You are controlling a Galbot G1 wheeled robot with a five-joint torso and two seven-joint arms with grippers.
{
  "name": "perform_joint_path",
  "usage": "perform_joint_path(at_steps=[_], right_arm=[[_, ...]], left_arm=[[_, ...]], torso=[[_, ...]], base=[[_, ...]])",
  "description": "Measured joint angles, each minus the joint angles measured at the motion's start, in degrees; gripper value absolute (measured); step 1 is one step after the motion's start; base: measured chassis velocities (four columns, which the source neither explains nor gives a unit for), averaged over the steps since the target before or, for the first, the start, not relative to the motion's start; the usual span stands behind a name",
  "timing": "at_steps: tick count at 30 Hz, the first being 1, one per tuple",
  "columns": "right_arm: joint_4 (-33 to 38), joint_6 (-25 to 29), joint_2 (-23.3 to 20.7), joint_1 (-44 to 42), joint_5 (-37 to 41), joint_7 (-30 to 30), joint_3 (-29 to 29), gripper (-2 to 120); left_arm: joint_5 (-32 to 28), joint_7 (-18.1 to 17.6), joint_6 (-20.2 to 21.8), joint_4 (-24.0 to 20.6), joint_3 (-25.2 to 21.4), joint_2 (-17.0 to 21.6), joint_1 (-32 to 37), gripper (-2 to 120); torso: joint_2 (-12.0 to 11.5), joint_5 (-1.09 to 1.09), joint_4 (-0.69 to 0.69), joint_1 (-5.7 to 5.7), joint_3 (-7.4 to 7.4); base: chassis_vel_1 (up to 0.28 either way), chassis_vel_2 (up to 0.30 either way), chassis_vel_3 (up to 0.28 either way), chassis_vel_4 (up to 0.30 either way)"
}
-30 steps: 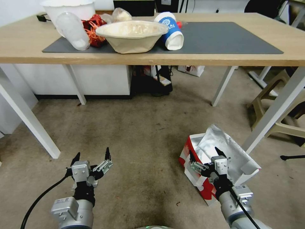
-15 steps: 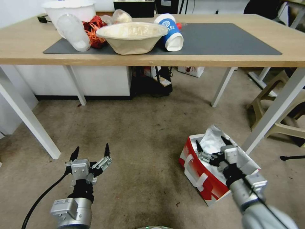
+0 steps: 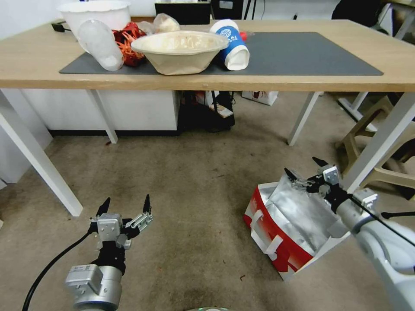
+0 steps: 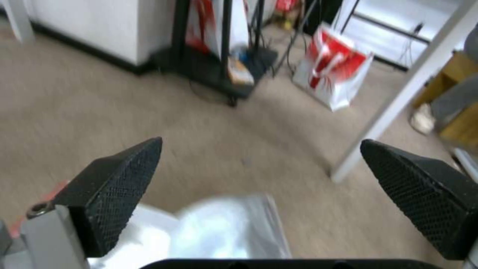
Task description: Pick up the food delivery bag from the floor and place it on the table.
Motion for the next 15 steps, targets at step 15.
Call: perform_joint_path(at_steps=[15], right_arm=[[-15.6,0.7,-6.2,10.0,-1.9,-6.5,-6.4,100]], left_arm=[[0.0,-0.2,-0.8,-0.8,0.0,-0.2,0.8,100]], torso=[[0.1,0.00,0.00,0.01,0.00]], base=[[0.000,0.000,0.000,0.000]])
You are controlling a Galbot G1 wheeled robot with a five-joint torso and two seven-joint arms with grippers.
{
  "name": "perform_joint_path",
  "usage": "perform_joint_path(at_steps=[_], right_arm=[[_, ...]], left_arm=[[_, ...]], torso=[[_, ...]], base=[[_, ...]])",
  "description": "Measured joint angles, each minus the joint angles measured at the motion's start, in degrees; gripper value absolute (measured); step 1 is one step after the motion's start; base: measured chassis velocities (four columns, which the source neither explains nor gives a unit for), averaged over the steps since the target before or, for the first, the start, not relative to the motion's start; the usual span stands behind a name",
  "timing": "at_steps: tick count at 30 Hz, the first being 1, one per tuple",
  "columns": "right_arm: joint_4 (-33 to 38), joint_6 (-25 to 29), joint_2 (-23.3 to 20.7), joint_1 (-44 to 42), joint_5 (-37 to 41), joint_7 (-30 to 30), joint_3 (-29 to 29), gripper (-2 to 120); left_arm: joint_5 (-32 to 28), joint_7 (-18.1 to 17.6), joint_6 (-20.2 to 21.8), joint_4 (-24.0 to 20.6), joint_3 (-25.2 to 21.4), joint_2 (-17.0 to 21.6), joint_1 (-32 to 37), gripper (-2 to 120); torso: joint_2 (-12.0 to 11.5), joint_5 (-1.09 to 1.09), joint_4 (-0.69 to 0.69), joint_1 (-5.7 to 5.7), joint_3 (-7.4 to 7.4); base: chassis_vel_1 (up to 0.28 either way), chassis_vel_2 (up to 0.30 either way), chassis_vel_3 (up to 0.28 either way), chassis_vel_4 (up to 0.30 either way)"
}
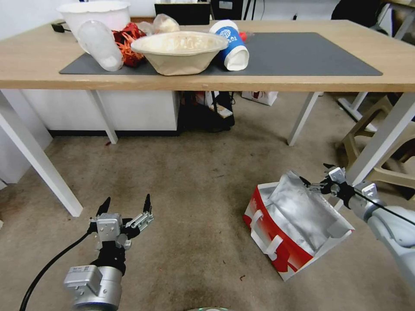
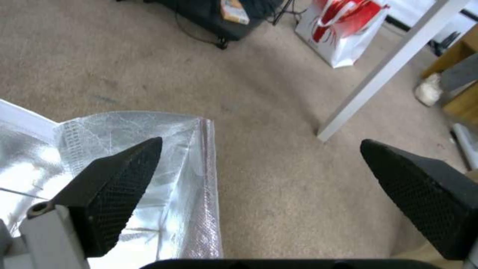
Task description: Pick up the food delivery bag from the floor and place it on the table.
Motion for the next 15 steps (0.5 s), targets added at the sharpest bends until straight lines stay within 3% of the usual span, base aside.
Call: perform_joint_path(at_steps=[15], right_arm=[[-10.2,-2.2,1.0,9.5,-1.7,-4.0,-11.7,100]], left_arm=[[0.0,-1.0,-0.7,0.7,-0.1,-0.1,0.4,100]], torso=[[0.0,0.00,0.00,0.01,0.00]], base=[[0.000,0.000,0.000,0.000]])
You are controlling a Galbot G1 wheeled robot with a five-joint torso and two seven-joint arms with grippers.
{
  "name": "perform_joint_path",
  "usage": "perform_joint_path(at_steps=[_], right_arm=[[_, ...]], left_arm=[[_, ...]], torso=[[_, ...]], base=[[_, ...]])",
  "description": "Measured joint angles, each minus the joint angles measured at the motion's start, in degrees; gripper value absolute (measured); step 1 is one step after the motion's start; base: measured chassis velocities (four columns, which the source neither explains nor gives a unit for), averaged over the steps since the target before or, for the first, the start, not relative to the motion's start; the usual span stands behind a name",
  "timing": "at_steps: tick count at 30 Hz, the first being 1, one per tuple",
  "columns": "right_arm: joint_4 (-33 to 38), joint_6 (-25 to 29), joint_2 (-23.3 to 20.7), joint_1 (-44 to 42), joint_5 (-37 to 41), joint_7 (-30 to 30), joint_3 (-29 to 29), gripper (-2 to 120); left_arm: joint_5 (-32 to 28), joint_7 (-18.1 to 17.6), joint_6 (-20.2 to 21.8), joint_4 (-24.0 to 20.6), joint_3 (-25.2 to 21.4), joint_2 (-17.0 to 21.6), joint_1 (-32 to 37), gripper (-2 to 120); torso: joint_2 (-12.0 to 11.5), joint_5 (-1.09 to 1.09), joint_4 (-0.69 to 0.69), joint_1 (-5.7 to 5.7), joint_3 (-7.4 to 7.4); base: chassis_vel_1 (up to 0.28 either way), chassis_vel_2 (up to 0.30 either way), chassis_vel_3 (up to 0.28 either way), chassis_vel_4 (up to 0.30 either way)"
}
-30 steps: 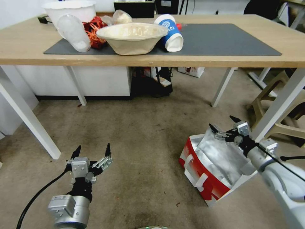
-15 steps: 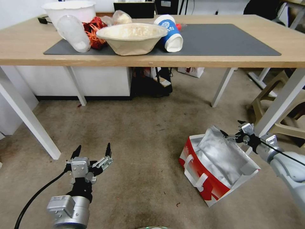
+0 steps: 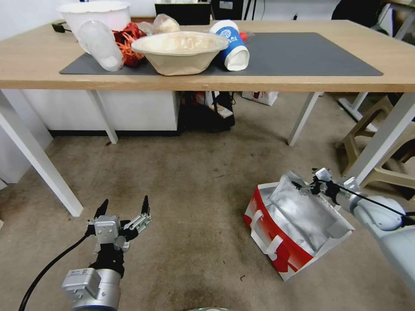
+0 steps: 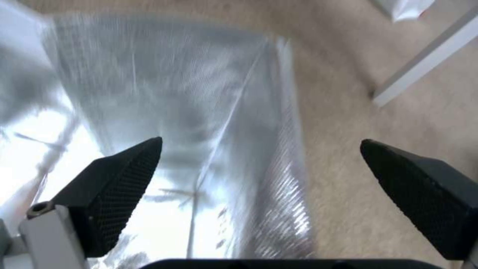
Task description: Pick up the food delivery bag from the floor and place it on the table.
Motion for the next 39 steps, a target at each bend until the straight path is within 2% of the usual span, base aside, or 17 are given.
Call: perform_joint_path(at_steps=[3,6,7,9,11,14,16,19,20,21,24,25,26,28,30,36,39], right_arm=[[-1.4,-0.1,0.6,0.6,-0.1,-0.2,-0.7,98],[-2.3,-0.1,1.1,1.0,0.2,-0.2,-1.2,86],[-2.3,-0.1,1.1,1.0,0.2,-0.2,-1.2,86],[-2.5,0.0,1.2,1.0,0.4,-0.1,-1.3,75],[-2.6,0.1,1.2,1.1,0.4,0.0,-1.4,71],[-2.8,0.4,1.2,1.2,0.5,0.4,-1.5,55],[-2.8,0.5,1.1,1.3,0.5,0.5,-1.6,51],[-2.9,0.5,0.9,1.3,0.5,0.5,-1.8,37],[-2.9,0.5,0.9,1.3,0.5,0.5,-1.8,37],[-2.9,0.5,0.8,1.2,0.5,0.5,-1.9,30],[-3.0,0.6,0.7,1.2,0.5,0.6,-1.9,29],[-3.0,0.6,0.6,1.2,0.5,0.7,-1.9,17],[-3.1,0.6,0.5,1.2,0.5,0.8,-1.9,12],[-3.1,0.6,0.4,1.2,0.5,0.7,-2.0,8],[-3.1,0.6,0.4,1.2,0.4,0.6,-2.1,0],[-2.8,0.5,0.4,1.1,0.4,0.4,-2.1,0],[-3.0,3.3,0.6,1.1,0.7,-3.0,-1.6,0]], left_arm=[[-0.1,-0.1,-0.1,0.3,-0.1,0.2,-0.2,100],[-0.2,-0.1,-0.1,0.7,-0.1,0.3,-0.6,100],[-0.2,-0.1,-0.1,0.7,-0.1,0.3,-0.6,100],[-0.2,-0.1,-0.1,0.9,-0.1,0.3,-0.7,100],[-0.2,-0.1,-0.1,1.0,0.0,0.3,-0.7,100],[-0.1,-0.1,-0.1,1.3,0.2,0.2,-0.8,100],[-0.1,-0.1,-0.1,1.4,0.2,0.2,-1.0,100],[-0.1,-0.1,0.0,1.4,0.1,0.1,-1.2,100],[-0.1,-0.1,0.0,1.4,0.1,0.1,-1.2,100],[-0.1,-0.1,0.0,1.4,0.1,0.0,-1.2,100],[0.0,-0.1,0.0,1.5,0.0,0.0,-1.2,100],[0.2,-0.1,0.0,1.6,-0.1,-0.1,-1.3,100],[0.2,-0.1,0.1,1.6,-0.2,-0.1,-1.3,100],[0.2,-0.1,0.1,1.6,-0.4,-0.1,-1.3,100],[0.1,-0.1,0.1,1.6,-0.6,0.0,-1.3,100],[0.0,-0.2,0.1,1.5,-1.0,0.0,-1.5,100],[-0.1,-0.3,0.1,1.4,-1.1,0.0,-1.5,100]], torso=[[0.0,0.00,-0.01,0.00,0.00],[0.0,0.00,0.00,0.00,0.00],[0.0,0.00,0.00,0.00,0.00],[0.0,0.00,0.00,0.00,0.00],[0.0,0.00,-0.01,0.00,0.00],[0.0,0.00,0.00,0.00,0.00],[0.0,0.00,0.00,0.00,0.00],[0.0,0.00,-0.01,0.00,0.00],[0.0,0.00,-0.01,0.00,0.00],[0.0,0.00,0.00,0.00,0.00],[0.0,0.00,0.00,0.00,0.00],[0.0,0.00,0.00,0.00,0.00],[0.0,0.00,0.00,0.00,0.00],[0.0,0.00,0.00,0.00,0.00],[0.0,0.00,0.00,0.00,0.00],[0.0,0.00,0.00,0.00,0.00],[0.0,0.01,0.00,0.00,0.00]], base=[[0.000,0.000,0.000,0.000],[0.000,0.000,0.000,0.000],[0.000,0.000,0.000,0.000],[0.000,0.000,0.000,0.000],[0.000,0.000,0.000,0.000],[0.000,0.000,0.000,0.000],[0.000,0.000,0.000,0.000],[0.000,0.000,0.000,0.000],[0.000,0.000,0.000,0.000],[0.000,0.000,0.000,0.000],[0.000,0.000,0.000,0.000],[0.000,0.000,0.000,0.000],[0.000,0.000,0.000,0.000],[0.000,0.000,0.000,0.000],[0.000,0.000,0.000,0.000],[0.000,0.000,0.000,0.000],[0.000,0.000,0.000,0.000]])
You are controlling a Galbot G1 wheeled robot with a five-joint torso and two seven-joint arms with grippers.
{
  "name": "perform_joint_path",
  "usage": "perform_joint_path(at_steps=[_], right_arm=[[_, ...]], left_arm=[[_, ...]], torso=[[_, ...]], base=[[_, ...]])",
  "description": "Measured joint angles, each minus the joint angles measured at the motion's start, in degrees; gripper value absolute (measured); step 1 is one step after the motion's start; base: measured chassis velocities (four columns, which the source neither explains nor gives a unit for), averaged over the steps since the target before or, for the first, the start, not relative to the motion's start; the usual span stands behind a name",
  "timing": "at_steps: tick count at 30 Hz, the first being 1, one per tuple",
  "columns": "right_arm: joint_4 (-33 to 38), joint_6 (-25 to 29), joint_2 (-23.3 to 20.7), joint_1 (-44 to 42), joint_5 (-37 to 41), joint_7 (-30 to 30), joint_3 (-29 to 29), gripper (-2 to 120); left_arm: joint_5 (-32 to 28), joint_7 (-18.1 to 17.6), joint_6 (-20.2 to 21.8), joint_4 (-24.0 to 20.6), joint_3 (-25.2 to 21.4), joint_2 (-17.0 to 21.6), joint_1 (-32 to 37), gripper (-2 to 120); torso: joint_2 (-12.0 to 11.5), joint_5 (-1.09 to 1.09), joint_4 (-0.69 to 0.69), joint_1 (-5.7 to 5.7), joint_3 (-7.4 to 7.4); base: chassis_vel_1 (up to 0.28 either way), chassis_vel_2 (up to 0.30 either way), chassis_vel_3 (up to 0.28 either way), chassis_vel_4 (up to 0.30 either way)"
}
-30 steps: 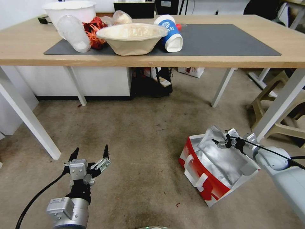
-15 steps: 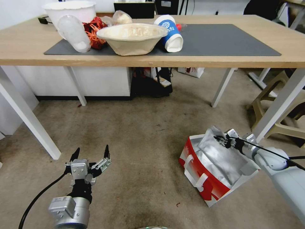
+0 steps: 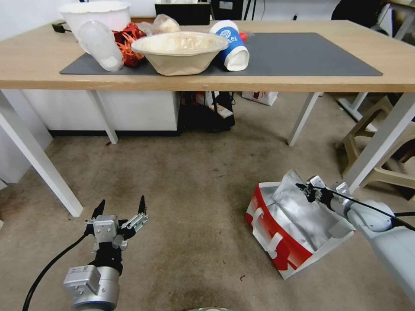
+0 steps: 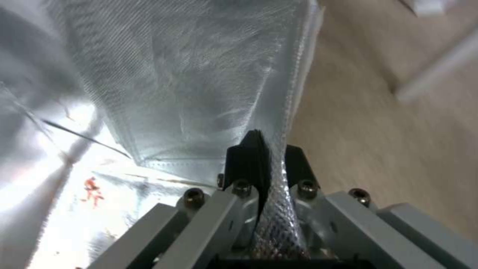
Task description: Pick up the food delivery bag from the floor and place it on the table.
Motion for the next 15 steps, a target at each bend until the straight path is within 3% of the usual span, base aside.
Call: perform_joint_path(at_steps=[1,5,6,8,9,11,15], right_arm=[[0.0,0.0,0.0,0.0,0.0,0.0,0.0,0],[-1.2,12.2,-0.2,0.2,6.7,-12.1,1.3,0],[-1.2,12.2,-0.2,0.2,6.7,-12.1,1.3,0],[-1.4,17.1,-0.4,0.4,10.1,-16.9,1.6,0],[-1.4,17.1,-0.4,0.4,10.1,-16.9,1.6,0],[-1.1,20.7,-0.4,0.5,13.6,-22.6,2.3,0],[1.1,21.9,-0.5,-0.2,17.9,-30.9,4.1,0]], left_arm=[[0.0,0.0,0.0,0.0,0.0,0.0,0.0,100],[-0.5,-0.5,0.0,-0.1,-0.6,0.1,-0.3,100],[-0.5,-0.5,0.0,-0.1,-0.6,0.1,-0.3,100],[-0.7,-0.7,0.1,-0.1,-0.8,0.2,-0.4,100],[-0.7,-0.7,0.1,-0.1,-0.8,0.2,-0.4,100],[-0.8,-0.9,0.1,-0.2,-0.8,0.2,-0.5,100],[-1.0,-1.3,0.1,-0.2,-0.7,0.1,-0.7,100]], torso=[[0.0,0.00,0.00,0.00,0.00],[0.0,-0.01,0.00,0.00,0.00],[0.0,-0.01,0.00,0.00,0.00],[0.0,-0.01,0.00,0.00,0.00],[0.0,-0.01,0.00,0.00,0.00],[0.0,-0.01,0.00,0.00,0.00],[0.0,-0.01,0.00,0.00,0.00]], base=[[0.000,0.000,0.000,0.000],[0.000,0.000,0.000,0.000],[0.000,0.000,0.000,0.000],[0.000,0.000,0.000,0.000],[0.000,0.000,0.000,0.000],[0.000,0.000,0.000,0.000],[0.000,0.000,0.000,0.000]])
